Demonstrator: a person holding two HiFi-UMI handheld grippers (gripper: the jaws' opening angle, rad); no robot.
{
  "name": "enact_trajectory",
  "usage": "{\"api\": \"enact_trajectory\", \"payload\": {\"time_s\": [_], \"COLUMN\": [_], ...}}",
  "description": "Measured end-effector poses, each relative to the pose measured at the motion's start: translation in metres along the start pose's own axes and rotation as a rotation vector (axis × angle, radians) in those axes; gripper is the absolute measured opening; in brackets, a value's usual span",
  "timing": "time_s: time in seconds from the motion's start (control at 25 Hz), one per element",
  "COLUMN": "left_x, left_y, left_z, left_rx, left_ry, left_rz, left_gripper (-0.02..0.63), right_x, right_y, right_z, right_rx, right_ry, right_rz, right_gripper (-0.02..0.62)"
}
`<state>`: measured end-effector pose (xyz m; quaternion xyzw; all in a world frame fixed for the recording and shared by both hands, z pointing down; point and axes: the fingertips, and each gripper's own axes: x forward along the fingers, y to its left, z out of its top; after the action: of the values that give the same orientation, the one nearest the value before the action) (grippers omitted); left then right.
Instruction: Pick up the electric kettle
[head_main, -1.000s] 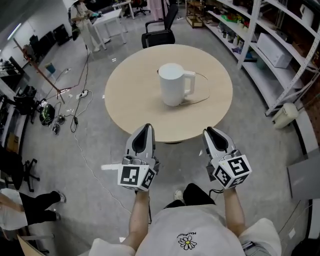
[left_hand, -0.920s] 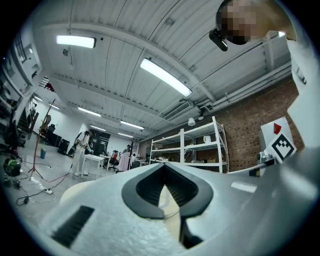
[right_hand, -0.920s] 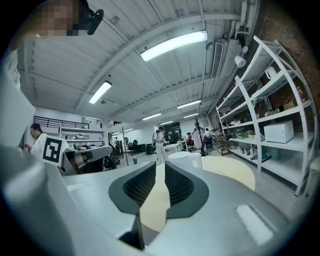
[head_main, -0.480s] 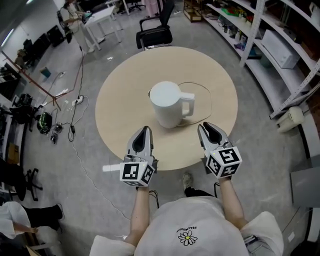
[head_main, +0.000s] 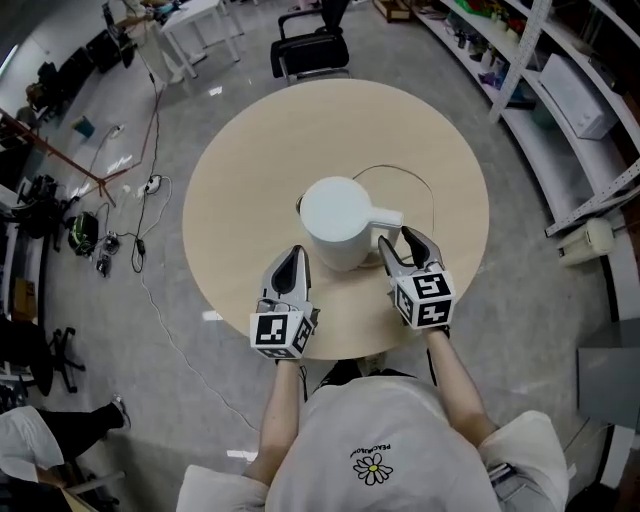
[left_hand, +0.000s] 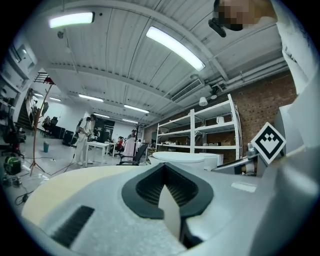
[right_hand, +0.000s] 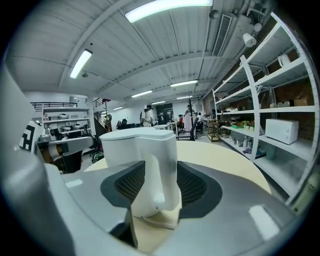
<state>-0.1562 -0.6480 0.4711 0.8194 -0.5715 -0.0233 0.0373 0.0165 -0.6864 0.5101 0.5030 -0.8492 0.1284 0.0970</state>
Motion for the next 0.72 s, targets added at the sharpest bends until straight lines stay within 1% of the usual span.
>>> {"api": "enact_trajectory", "payload": {"time_s": [0.08,0.12,0.16,0.2,0.24,0.28,0.32,0.44,0.56,0.64,0.72], "left_x": [0.007,0.009,0.010,0.010,0.010,0.012,0.015,0.022,0.030,0.039,0.047], "left_y": [0.006,0.007,0.007,0.006,0.006,0.005,0.004,-0.006,-0.015,-0.018,-0.021], "left_z": [-0.008,-0.011,-0.014,-0.016,-0.019,-0.023,-0.028,-0.048,-0.060,-0.061,-0.060], "left_rx": [0.009,-0.010,-0.038,-0.059,-0.063,-0.051,-0.031,0.005,0.022,0.023,0.020], "left_ry": [-0.001,-0.010,-0.027,-0.041,-0.043,-0.028,-0.005,0.074,0.122,0.122,0.113], "left_rz": [-0.034,-0.072,-0.122,-0.174,-0.220,-0.260,-0.293,-0.374,-0.437,-0.465,-0.483], "left_gripper": [0.002,0.043,0.218,0.291,0.293,0.301,0.304,0.350,0.392,0.411,0.421], "right_x": [0.012,0.016,0.021,0.025,0.030,0.035,0.039,0.046,0.050,0.056,0.060], "right_y": [-0.004,-0.005,-0.004,-0.004,-0.003,-0.004,-0.006,-0.012,-0.017,-0.021,-0.025], "right_z": [-0.003,-0.004,-0.006,-0.006,-0.006,-0.006,-0.005,-0.008,-0.009,-0.006,-0.004], "right_rx": [0.001,0.004,0.007,0.006,0.004,0.003,0.005,0.029,0.024,0.005,-0.008], "right_ry": [0.013,0.020,0.026,0.031,0.035,0.037,0.038,0.048,0.055,0.052,0.049], "right_rz": [-0.021,-0.026,-0.026,-0.022,-0.018,-0.018,-0.024,-0.055,-0.099,-0.125,-0.146], "right_gripper": [0.198,0.198,0.199,0.199,0.199,0.198,0.199,0.179,0.129,0.101,0.091]}}
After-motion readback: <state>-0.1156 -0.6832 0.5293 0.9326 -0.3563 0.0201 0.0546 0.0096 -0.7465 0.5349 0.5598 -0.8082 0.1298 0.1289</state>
